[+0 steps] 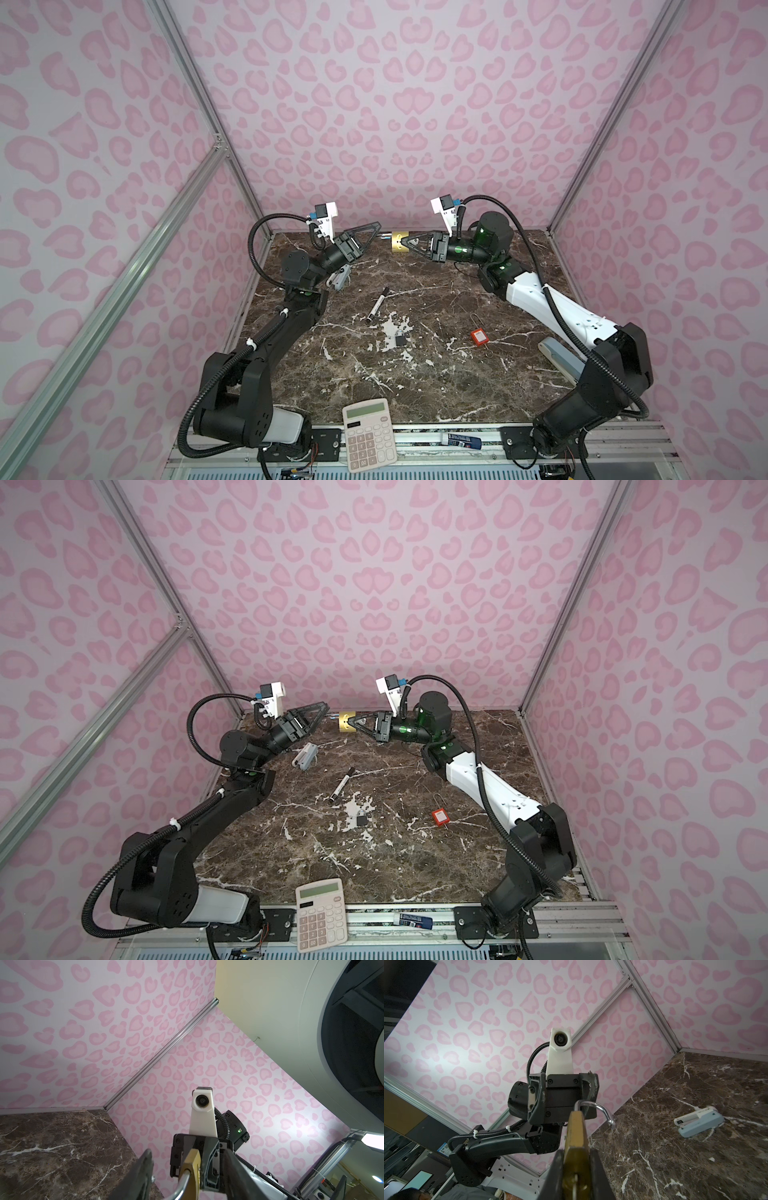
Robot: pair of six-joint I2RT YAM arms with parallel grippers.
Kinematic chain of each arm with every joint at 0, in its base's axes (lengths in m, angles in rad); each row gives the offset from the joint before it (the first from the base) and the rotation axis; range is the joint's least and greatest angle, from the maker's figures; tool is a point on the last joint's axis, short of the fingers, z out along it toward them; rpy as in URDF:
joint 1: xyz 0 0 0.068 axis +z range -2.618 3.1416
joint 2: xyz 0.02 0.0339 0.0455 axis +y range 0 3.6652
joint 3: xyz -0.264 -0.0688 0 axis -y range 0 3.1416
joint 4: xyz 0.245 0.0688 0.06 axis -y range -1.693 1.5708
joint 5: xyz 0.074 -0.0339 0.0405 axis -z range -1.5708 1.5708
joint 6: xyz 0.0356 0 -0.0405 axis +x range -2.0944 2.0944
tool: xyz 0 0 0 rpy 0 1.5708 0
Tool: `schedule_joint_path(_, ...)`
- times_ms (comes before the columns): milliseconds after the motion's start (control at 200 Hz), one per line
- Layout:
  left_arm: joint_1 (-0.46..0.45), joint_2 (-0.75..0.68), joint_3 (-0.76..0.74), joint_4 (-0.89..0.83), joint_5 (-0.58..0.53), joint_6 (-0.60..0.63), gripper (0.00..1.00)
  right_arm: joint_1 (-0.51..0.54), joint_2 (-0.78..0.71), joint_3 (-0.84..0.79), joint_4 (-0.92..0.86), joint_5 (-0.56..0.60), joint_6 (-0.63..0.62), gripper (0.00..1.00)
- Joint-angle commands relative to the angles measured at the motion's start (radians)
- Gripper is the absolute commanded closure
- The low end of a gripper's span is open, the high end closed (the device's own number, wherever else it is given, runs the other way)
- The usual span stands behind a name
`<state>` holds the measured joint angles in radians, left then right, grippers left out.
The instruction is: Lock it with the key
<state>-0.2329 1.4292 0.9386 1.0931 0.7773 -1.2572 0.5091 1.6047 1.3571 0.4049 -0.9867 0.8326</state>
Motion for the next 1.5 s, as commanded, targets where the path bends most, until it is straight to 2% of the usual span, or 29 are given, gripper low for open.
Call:
schedule_joint_path(0,0.001,0.0,-0.005,0.015,0.019,-0.005,0.45,-0.006,0.005,0.011,0.108,-0.004,0.033,1.0)
schedule_joint_path(510,0.001,-0.004,0.001,0.008,0.038,-0.003,0.53,-0.023,0.023,0.01,0.162,-0.005,0.072,1.0)
schedule_joint_path(690,0.001,-0.01,0.002,-0.001,0.043,0.001,0.63,-0.027,0.03,0.011,0.167,-0.014,0.072,1.0)
schedule_joint_path(710,0.001,-0.011,0.002,0.0,0.042,0.003,0.67,-0.029,0.03,0.011,0.167,-0.016,0.073,1.0)
schedule_joint_path(810,0.0,-0.013,0.002,-0.003,0.041,0.003,0.77,-0.03,0.035,0.013,0.168,-0.025,0.072,1.0)
schedule_joint_path(1080,0.0,-0.017,0.006,-0.009,0.05,0.012,0.96,-0.031,0.043,0.016,0.194,-0.057,0.089,1.0)
schedule_joint_path(1175,0.001,-0.022,0.003,0.001,0.059,0.02,0.96,-0.031,0.057,0.018,0.275,-0.093,0.155,1.0)
schedule_joint_path(1300,-0.001,-0.035,0.006,0.014,0.077,0.038,0.96,-0.032,0.086,0.006,0.487,-0.147,0.297,1.0)
schedule_joint_path(1495,-0.01,-0.055,0.019,0.003,0.09,0.053,0.96,-0.029,0.13,-0.001,0.69,-0.136,0.426,1.0)
